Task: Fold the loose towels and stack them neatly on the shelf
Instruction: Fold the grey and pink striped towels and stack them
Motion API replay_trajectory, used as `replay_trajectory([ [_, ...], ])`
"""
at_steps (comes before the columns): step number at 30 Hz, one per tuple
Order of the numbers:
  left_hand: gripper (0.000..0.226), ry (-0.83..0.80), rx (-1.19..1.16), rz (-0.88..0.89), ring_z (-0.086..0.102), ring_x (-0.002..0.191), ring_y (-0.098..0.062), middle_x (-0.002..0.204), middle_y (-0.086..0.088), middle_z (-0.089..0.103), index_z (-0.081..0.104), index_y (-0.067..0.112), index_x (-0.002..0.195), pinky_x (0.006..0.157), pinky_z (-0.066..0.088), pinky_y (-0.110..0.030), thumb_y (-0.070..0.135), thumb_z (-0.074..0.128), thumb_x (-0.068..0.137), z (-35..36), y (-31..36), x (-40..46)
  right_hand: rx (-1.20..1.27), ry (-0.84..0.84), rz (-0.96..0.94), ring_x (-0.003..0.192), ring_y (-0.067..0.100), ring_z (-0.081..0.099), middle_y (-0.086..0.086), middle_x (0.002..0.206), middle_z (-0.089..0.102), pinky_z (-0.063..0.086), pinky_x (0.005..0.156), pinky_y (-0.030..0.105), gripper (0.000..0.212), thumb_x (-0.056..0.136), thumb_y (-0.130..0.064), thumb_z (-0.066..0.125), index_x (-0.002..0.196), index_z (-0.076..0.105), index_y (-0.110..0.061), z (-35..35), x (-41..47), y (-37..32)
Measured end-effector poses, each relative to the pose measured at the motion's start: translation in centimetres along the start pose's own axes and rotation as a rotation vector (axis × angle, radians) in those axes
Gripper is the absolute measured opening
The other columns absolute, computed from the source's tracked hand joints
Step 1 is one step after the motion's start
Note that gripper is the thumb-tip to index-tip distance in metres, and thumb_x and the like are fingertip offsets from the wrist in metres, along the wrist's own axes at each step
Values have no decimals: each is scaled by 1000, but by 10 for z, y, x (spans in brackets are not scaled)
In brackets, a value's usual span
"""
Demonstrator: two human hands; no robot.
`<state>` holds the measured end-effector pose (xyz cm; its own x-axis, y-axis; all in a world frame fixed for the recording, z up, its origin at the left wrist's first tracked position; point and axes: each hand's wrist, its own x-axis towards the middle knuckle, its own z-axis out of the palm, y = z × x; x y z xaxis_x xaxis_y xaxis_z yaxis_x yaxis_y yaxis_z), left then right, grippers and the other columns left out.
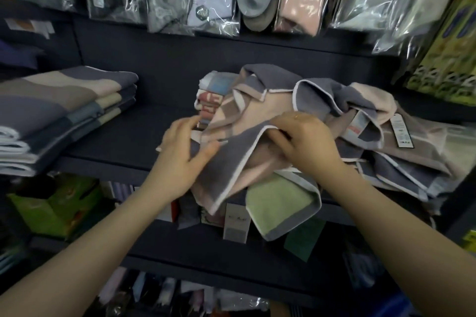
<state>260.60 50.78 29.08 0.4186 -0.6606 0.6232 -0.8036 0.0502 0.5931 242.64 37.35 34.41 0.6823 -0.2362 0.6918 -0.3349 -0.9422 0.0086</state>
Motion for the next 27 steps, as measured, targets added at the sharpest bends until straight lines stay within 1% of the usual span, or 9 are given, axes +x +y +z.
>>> replay_trajectory([
  [2, 66, -113, 24, 232, 28, 121, 3, 130, 11, 36, 36, 22, 136, 98, 17, -2, 57, 50, 81, 5, 13, -6, 149, 14, 32, 64, 28, 57, 12, 65, 62, 44, 58, 38, 27, 87, -19, 54, 69, 64, -2, -2, 6, -12],
  [5, 51, -136, -73, 250, 42, 115, 1, 124, 11, 48, 42, 28, 128, 94, 31, -6, 47, 55, 83, 15, 29, -8, 223, 86, 0, 58, 18, 53, 3, 58, 58, 39, 54, 32, 25, 83, -19, 56, 62, 64, -9, -4, 11, -32],
  [9, 18, -43, -346, 97, 58, 92, 2, 99, 15, 64, 52, 38, 105, 77, 47, -18, 36, 49, 87, 14, 36, -11, 276, 105, -28, 61, 2, 44, -12, 62, 50, 32, 57, 19, 19, 83, -21, 60, 67, 68, -14, -1, 9, -45],
  [13, 22, -60, -771, -249, 65, 79, -1, 83, 14, 71, 66, 28, 92, 69, 49, -15, 21, 45, 96, 3, 32, -10, 354, 55, -72, 66, 0, 45, -11, 70, 55, 28, 60, 14, 13, 83, -20, 62, 81, 70, -10, 8, 11, -45],
  [16, 30, 33, -1016, -582, 68, 62, -10, 67, 2, 71, 74, 22, 67, 54, 52, -20, 22, 54, 90, -13, 24, -6, 257, 16, -117, 56, 8, 38, -10, 58, 40, 18, 56, 20, 21, 82, -18, 62, 66, 49, -20, 15, 19, -41],
  [20, 27, 27, -1192, -716, 68, 59, -14, 64, -2, 70, 74, 19, 57, 53, 52, -24, 45, 71, 65, -54, -2, -9, 234, -266, -175, 54, -5, 36, -21, 53, 28, 21, 55, 18, 44, 81, -22, 66, 57, 30, -29, 22, 30, -38],
  [22, 35, -42, -1218, -708, 69, 61, -16, 67, -5, 71, 75, 18, 58, 51, 53, -26, 52, 67, 55, -75, -18, -17, 178, -373, -178, 63, -6, 41, -22, 55, 31, 27, 62, 19, 45, 84, -24, 65, 58, 30, -36, 33, 32, -41],
  [25, 26, -55, -1069, -735, 69, 65, -22, 73, -10, 71, 75, 14, 67, 55, 56, -28, 37, 67, 57, -102, -44, -25, 170, -461, -110, 76, 20, 53, -4, 71, 54, 29, 63, 28, 22, 91, -27, 54, 73, 43, -23, 56, 36, -57],
  [27, 19, 6, -990, -796, 68, 66, -23, 74, -11, 71, 73, 11, 70, 61, 55, -29, 29, 69, 63, -120, -57, -29, 215, -485, -58, 78, 25, 55, 6, 80, 61, 35, 65, 34, 18, 93, -28, 50, 78, 41, -23, 71, 42, -76],
])
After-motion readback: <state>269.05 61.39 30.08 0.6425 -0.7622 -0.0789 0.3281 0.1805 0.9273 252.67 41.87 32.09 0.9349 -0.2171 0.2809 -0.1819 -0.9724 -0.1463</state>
